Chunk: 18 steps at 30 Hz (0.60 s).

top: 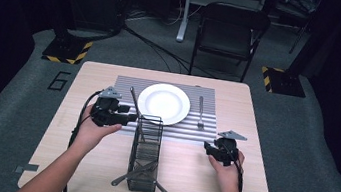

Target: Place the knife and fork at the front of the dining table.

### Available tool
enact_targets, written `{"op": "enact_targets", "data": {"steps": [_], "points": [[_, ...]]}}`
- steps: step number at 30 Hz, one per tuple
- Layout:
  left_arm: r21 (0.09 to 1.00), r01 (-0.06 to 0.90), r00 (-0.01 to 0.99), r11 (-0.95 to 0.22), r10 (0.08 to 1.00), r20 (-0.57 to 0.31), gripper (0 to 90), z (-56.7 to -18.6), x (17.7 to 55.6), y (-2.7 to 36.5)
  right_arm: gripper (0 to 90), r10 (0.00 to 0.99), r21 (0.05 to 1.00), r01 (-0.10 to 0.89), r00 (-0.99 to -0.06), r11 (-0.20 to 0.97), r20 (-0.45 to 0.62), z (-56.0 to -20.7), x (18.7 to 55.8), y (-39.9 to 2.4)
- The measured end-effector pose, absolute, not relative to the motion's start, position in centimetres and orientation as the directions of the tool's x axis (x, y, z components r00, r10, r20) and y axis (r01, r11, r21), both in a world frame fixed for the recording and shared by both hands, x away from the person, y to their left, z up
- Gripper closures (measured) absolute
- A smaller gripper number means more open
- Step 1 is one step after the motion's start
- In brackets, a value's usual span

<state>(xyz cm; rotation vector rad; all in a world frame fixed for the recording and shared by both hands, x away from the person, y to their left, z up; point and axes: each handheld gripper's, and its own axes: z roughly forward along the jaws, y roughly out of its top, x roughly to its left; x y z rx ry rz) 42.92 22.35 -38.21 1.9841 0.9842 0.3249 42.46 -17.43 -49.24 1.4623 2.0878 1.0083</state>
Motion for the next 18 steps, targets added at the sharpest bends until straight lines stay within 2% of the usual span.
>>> {"op": "enact_targets", "data": {"steps": [10,18], "points": [[0.797,0.526,0.655,-0.295,0.738,-0.159,52.3,-38.9,43.7,21.2,53.3,0.925,0.749,0.634,-0.372,0.191,0.079,-49.3,42.5,-17.6],[0.799,0.528,0.66,-0.287,0.731,-0.174,58.0,-39.6,44.2,20.5,53.4,0.922,0.746,0.636,-0.378,0.196,0.08,-49.3,42.6,-17.6]]}}
